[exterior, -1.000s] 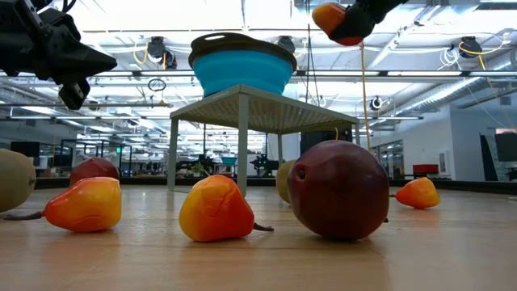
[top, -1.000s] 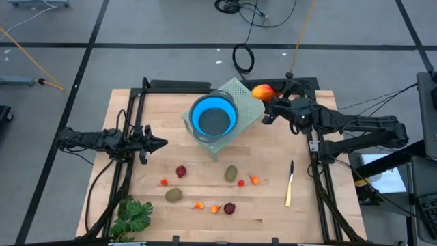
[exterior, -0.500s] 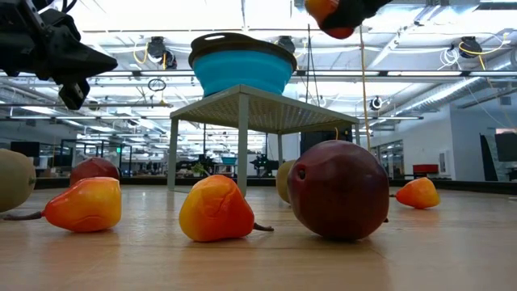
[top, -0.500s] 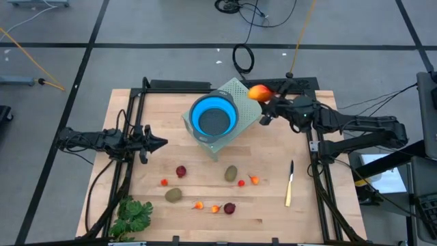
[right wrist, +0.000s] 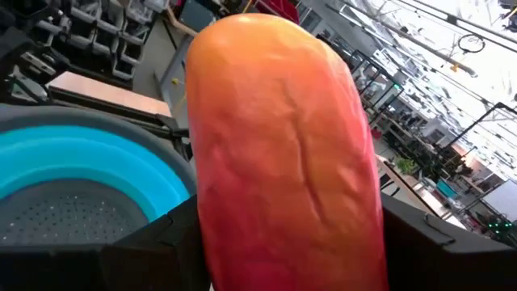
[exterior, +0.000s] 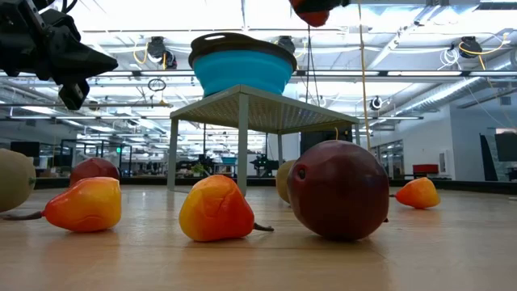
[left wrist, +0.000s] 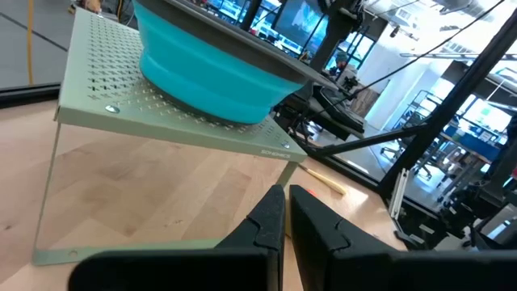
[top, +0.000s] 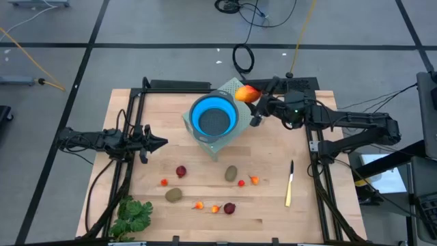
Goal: Pick & Place Fruit
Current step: Put the red yellow mango into the blue strainer bowl on the shelf, then put the kiwi into the blue strainer bowl on the shelf
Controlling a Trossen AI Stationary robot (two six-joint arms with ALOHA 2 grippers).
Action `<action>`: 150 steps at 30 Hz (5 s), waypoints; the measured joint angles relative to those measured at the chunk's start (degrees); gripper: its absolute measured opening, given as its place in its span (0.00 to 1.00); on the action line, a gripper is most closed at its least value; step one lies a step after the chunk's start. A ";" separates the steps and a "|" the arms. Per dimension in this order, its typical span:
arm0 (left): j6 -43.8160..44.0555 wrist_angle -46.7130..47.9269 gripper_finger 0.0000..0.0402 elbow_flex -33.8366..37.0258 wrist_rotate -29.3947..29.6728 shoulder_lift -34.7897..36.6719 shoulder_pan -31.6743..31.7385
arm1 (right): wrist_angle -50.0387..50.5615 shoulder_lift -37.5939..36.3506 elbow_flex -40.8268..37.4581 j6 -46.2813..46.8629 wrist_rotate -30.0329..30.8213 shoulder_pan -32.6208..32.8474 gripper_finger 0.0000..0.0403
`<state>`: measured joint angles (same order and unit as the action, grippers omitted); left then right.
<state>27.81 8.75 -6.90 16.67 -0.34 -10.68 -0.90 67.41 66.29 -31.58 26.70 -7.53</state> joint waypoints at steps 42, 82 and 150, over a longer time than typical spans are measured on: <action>-0.11 -0.02 0.05 0.00 0.00 -0.02 -0.01 | 16.53 18.13 22.52 29.17 -23.71 -0.41 0.59; 0.85 -0.02 0.05 0.00 -0.02 -0.02 -0.01 | 19.53 29.22 22.48 34.13 -34.49 -6.75 0.59; -0.33 -0.02 0.05 0.00 0.00 -0.02 0.00 | 14.85 30.87 22.39 36.40 -40.01 -7.51 0.80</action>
<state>27.49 8.73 -6.90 16.67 -0.36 -10.68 13.95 98.28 88.68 4.82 -13.31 -15.05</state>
